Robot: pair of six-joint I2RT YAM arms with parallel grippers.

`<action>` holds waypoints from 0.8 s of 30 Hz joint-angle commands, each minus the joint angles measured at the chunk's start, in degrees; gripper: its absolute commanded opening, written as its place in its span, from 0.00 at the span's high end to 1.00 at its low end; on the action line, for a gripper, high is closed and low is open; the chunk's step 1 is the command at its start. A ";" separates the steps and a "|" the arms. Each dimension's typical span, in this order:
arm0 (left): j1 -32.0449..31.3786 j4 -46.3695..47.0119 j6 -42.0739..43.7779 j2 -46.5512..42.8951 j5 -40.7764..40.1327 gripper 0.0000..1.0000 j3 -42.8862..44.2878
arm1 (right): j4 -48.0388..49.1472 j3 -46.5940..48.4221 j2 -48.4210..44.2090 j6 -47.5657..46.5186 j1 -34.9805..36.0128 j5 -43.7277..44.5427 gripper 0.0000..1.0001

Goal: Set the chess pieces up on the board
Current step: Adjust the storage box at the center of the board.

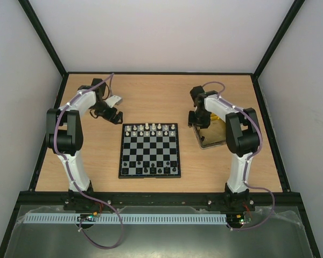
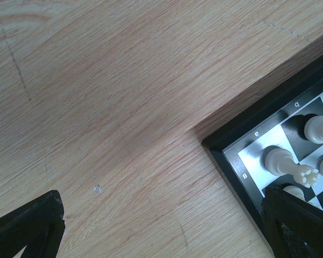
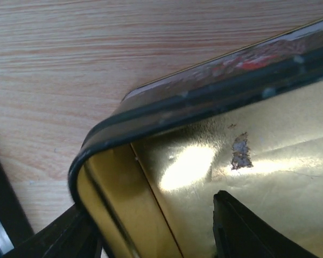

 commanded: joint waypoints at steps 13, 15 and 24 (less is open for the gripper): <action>0.48 -0.73 0.24 -0.51 -0.20 0.01 -0.82 | 8.06 9.35 8.84 19.36 -2.07 -1.48 0.49; 0.50 -0.74 0.26 -0.49 -0.29 0.01 -0.85 | 9.66 9.82 9.23 22.39 -3.11 -1.57 0.49; 0.84 -0.83 0.02 -0.60 -1.05 0.01 -1.04 | 18.58 2.70 6.37 35.50 -9.12 -0.13 0.50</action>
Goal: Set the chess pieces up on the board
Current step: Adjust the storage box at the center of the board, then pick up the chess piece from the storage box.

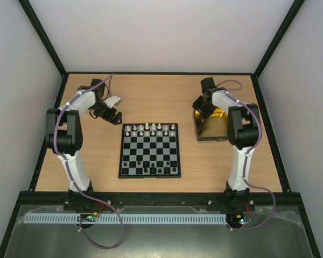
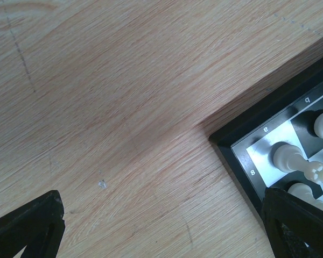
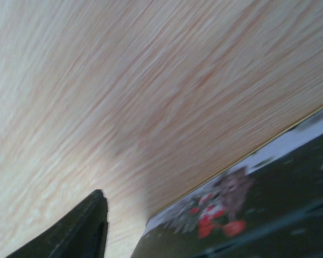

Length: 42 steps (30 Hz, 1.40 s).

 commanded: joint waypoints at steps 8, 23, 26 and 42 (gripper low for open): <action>0.37 -1.39 -0.75 -0.34 -0.92 0.01 -0.11 | 9.67 -13.06 -9.54 12.24 -4.82 3.95 0.50; -0.72 -4.82 -2.05 -3.50 -6.29 0.01 1.64 | -4.16 -3.41 -18.04 -7.77 -4.56 4.41 0.48; -1.02 -5.59 -2.63 -4.13 -6.94 0.01 1.91 | -6.24 -6.72 -20.73 -10.42 -4.52 6.90 0.48; -3.56 -4.59 -4.78 -6.83 -6.14 0.01 1.13 | -11.38 -19.13 -23.57 -22.56 -3.23 7.19 0.66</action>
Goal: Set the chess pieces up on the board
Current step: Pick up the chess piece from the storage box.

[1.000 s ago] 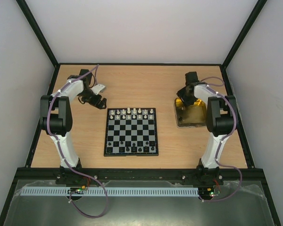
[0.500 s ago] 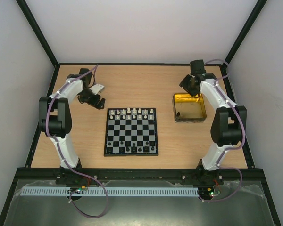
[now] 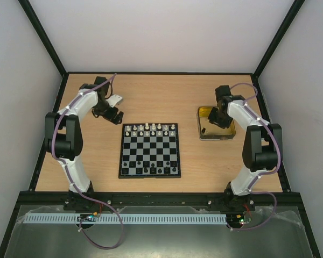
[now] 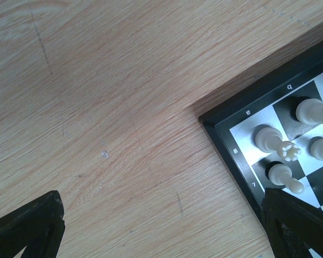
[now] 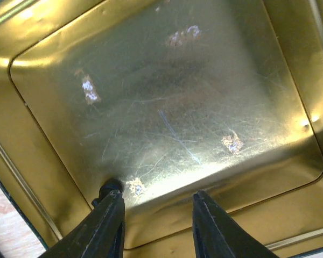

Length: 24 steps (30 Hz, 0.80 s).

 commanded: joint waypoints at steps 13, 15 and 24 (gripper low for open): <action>-0.42 0.38 -0.66 -5.78 0.08 0.01 -3.53 | -2.15 -3.37 1.85 -6.12 6.66 -0.04 0.64; -0.42 0.38 -0.62 -5.82 0.25 0.01 -3.60 | -1.86 -3.89 2.62 -6.37 6.62 0.46 0.64; -0.48 0.53 -0.94 -5.48 1.03 0.01 -3.49 | -1.82 -0.28 7.41 -7.37 6.62 1.51 0.65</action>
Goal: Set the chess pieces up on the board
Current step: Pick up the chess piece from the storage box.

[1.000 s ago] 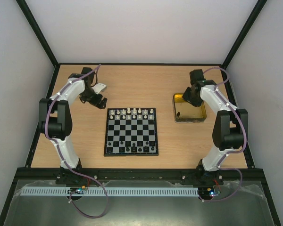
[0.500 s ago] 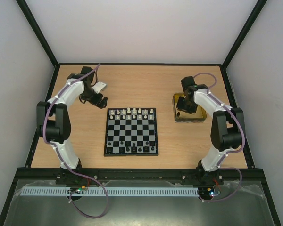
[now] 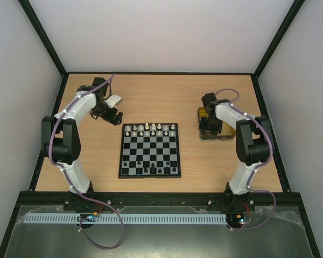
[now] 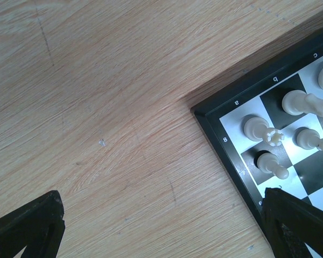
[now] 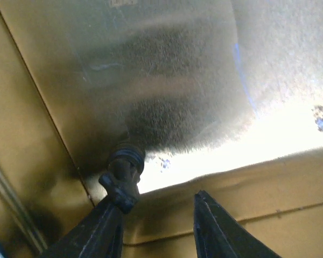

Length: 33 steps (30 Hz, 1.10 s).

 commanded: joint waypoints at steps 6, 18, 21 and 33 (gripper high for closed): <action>-0.37 0.09 -0.09 -1.84 0.37 0.01 -1.49 | -1.12 5.32 5.10 -1.45 0.11 1.52 0.65; -0.35 0.56 -0.09 -1.78 0.59 0.01 -2.54 | -1.55 7.79 6.00 -1.55 0.17 2.00 0.68; -0.37 0.55 -0.07 -1.70 0.63 0.01 -2.29 | -1.50 8.02 6.50 -1.54 0.12 1.68 0.75; -0.37 0.25 0.35 -1.68 0.22 0.01 -2.00 | -0.92 7.97 7.25 -1.66 0.17 1.15 0.92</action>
